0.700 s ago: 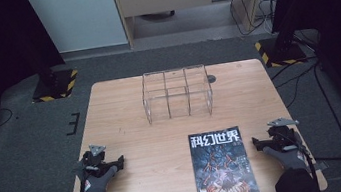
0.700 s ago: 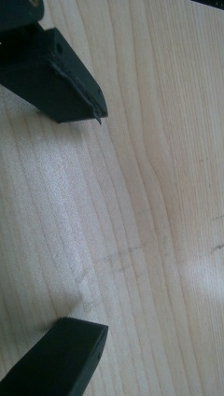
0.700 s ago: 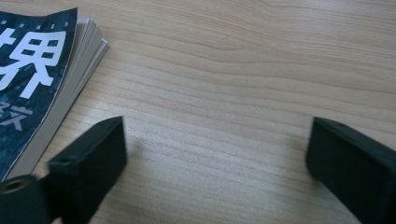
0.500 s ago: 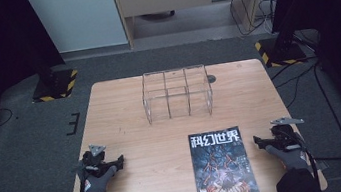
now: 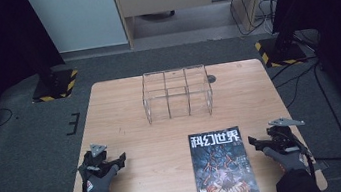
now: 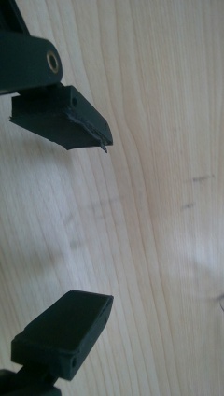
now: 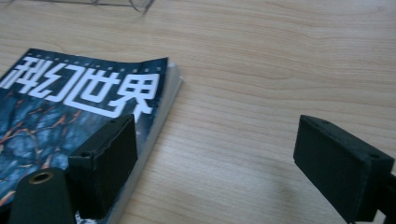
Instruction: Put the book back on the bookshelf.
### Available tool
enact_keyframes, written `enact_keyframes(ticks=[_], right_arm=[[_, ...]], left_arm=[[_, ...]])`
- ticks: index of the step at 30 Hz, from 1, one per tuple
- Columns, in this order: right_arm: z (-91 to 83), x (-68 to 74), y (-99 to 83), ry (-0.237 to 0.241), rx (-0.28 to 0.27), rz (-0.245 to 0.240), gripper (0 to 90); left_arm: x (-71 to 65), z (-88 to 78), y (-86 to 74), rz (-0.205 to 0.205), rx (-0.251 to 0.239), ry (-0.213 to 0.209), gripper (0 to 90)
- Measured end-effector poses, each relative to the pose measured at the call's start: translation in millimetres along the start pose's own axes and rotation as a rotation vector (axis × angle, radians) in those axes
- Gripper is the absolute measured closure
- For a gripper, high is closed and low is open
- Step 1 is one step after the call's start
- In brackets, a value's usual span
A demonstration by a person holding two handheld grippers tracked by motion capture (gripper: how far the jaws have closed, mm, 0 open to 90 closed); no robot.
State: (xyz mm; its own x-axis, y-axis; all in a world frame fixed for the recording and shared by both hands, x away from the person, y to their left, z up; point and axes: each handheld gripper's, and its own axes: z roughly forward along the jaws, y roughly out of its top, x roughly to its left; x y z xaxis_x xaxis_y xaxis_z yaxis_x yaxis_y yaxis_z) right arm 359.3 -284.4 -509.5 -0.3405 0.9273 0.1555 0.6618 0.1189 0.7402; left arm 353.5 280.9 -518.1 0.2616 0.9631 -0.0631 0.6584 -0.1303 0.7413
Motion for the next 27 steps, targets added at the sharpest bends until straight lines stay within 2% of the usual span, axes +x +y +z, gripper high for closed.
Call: enact_keyframes(ticks=[5, 6, 11, 12, 14, 27], right_arm=[[-4.0, 9.0, 1.2, 0.036, -0.012, -0.007, 14.8], [-5.0, 13.4, 1.6, 0.050, -0.012, -0.013, 14.9], [-9.9, 20.9, 0.1, 0.075, -0.025, -0.015, 15.5], [-11.0, 22.1, -0.5, 0.077, -0.027, -0.010, 15.6], [-12.4, 23.6, -1.2, 0.092, -0.030, -0.001, 15.7], [-15.8, 32.9, -10.2, 0.122, -0.033, -0.007, 17.3]], left_arm=[[-8.6, -4.9, 3.5, 0.010, -0.029, -0.028, 18.8], [-11.4, -7.5, 4.8, 0.004, -0.046, -0.035, 18.9], [-15.4, -12.7, 5.2, -0.004, -0.068, -0.046, 19.7], [-17.6, -15.0, 5.4, -0.016, -0.076, -0.058, 19.9], [-20.8, -16.7, 6.0, -0.016, -0.082, -0.066, 20.1], [-44.9, -21.3, 8.8, -0.015, -0.128, -0.125, 22.0]])
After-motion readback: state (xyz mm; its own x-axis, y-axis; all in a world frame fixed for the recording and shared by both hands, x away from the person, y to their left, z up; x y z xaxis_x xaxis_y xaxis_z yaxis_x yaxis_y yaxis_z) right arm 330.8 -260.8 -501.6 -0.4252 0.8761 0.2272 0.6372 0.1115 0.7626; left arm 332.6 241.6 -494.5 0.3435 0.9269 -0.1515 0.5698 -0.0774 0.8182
